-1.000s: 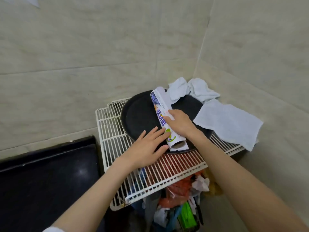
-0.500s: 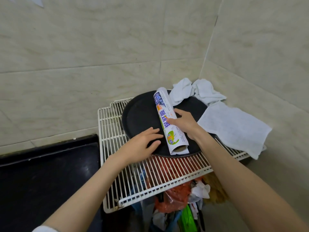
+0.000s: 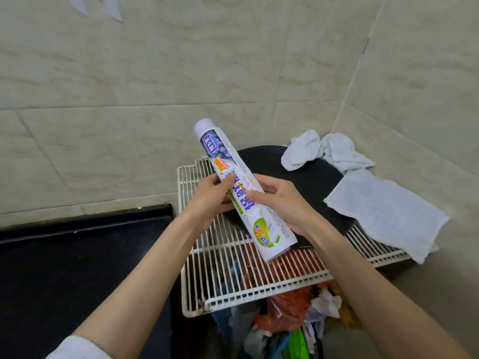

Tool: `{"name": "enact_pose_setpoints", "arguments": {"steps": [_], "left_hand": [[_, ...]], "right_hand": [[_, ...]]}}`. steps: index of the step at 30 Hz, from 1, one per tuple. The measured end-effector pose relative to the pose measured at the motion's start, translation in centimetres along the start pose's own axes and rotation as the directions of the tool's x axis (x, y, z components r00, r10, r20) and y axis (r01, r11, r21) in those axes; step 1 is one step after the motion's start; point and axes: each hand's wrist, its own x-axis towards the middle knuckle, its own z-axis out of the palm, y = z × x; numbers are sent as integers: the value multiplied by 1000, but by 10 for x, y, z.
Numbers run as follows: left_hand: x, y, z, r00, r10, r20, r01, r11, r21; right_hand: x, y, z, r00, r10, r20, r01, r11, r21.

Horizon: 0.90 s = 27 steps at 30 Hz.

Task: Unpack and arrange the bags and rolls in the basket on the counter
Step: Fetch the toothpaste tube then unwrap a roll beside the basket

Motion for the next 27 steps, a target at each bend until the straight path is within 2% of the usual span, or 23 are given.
{"name": "enact_pose_setpoints", "arguments": {"steps": [2,8,12,16,18,21,27], "left_hand": [[-16,6,-22,999,29,-20,-30,999,-41],[-85,11,-106,993,66,-93,-81,981,-179],[-156,0,-173,963,109,-245,-155,973,-174],[-241,-17,-243,881,174,-440,-250,961,-121],[-287,-23,-278,831,182,-525,-284,951,-121],[-356,-35,-331,743,187,-643,-346,929,-130],[-476,-55,-424,553,205,-807,-425,903,-62]], "right_hand": [[-7,-10,23,994,-99,35,101,994,-45],[-30,-30,115,967,-226,119,244,953,-177],[-52,-33,204,935,-278,222,322,926,-197],[-88,-24,304,893,-423,151,449,850,-274],[-112,-16,357,855,-457,243,517,787,-337],[-140,-5,435,806,-417,420,577,713,-398],[-182,-8,576,647,-344,680,646,721,-251]]}}
